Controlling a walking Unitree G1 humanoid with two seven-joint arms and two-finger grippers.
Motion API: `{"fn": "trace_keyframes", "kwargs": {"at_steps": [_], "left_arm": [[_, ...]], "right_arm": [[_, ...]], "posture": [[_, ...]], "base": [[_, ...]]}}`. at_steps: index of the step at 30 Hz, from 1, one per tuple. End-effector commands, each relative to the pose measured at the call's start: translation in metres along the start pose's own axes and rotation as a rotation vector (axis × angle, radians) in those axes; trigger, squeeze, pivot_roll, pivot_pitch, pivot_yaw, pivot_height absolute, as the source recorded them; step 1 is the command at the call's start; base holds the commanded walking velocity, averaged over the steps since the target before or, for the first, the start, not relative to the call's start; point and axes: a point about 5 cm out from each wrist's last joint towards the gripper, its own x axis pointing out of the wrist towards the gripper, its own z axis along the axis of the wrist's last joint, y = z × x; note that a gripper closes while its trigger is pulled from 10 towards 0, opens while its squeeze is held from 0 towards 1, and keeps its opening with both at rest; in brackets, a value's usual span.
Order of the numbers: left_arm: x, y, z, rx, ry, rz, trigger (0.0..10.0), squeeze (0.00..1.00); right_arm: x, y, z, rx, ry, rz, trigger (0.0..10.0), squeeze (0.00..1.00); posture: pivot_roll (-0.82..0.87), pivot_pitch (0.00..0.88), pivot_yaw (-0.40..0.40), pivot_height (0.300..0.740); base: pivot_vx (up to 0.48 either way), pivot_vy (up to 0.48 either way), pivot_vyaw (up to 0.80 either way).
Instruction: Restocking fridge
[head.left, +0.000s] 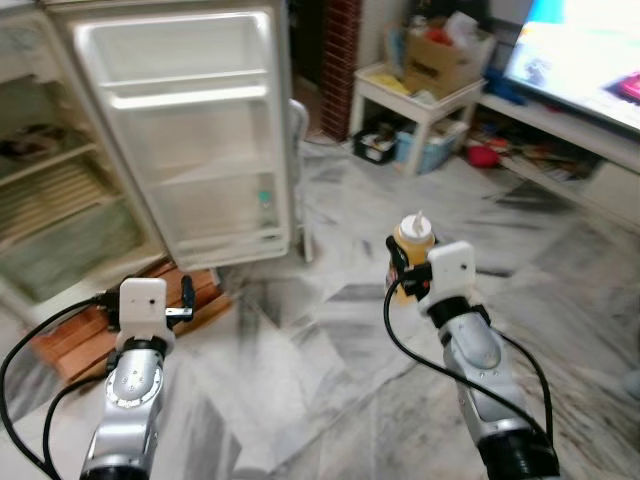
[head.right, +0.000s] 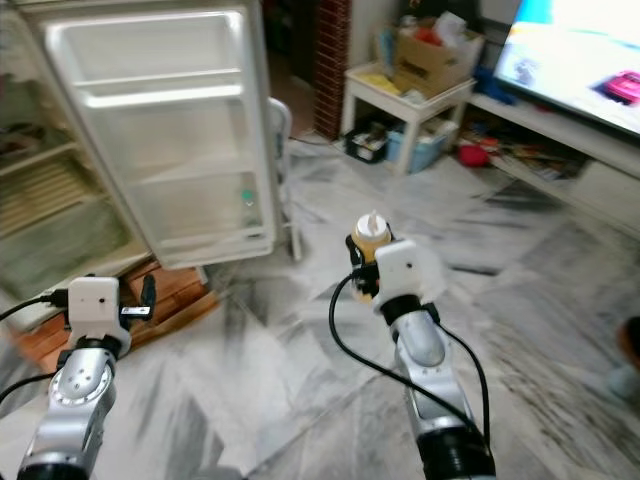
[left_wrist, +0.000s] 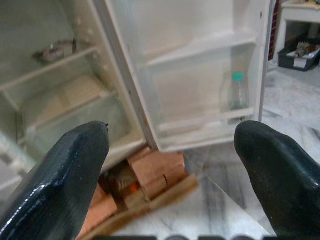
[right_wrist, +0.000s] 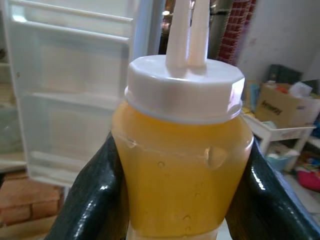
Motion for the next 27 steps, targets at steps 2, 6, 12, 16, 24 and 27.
{"fn": "trace_keyframes", "kwargs": {"at_steps": [2, 6, 12, 16, 24, 27], "left_arm": [[0.001, 0.002, 0.001, 0.013, -0.002, 0.011, 10.0, 0.0], [0.001, 0.003, 0.001, 0.015, 0.002, 0.024, 10.0, 0.0], [0.001, 0.003, 0.0, 0.012, 0.003, 0.026, 10.0, 0.0], [-0.002, -0.004, 0.0, -0.027, -0.01, -0.035, 10.0, 0.0], [-0.017, -0.02, 0.007, 0.117, -0.11, -0.176, 10.0, 0.0], [-0.019, -0.02, 0.007, 0.141, -0.121, -0.187, 10.0, 0.0]], "right_arm": [[0.002, 0.002, 0.003, 0.013, -0.018, 0.018, 10.0, 0.0], [0.003, 0.004, 0.004, 0.018, -0.018, 0.027, 10.0, 0.0], [0.004, 0.002, 0.006, 0.012, -0.025, 0.039, 10.0, 0.0], [0.004, 0.001, 0.006, 0.016, -0.025, 0.035, 10.0, 0.0], [-0.007, -0.005, -0.001, 0.033, 0.0, -0.032, 10.0, 0.0], [-0.012, -0.007, -0.003, 0.044, 0.011, -0.052, 10.0, 0.0]], "posture": [[0.03, 0.0, -0.024, 0.74], [0.03, 0.0, -0.023, 0.74], [0.03, 0.0, -0.022, 0.74], [0.03, 0.0, -0.025, 0.74], [0.04, 0.0, -0.026, 0.74], [0.04, 0.0, -0.024, 0.74]], "base": [[0.0, 0.0, 0.79], [0.0, 0.0, 0.79], [0.0, 0.0, 0.79], [0.0, 0.0, 0.79], [0.0, 0.0, 0.79], [0.0, 0.0, 0.62]]}}
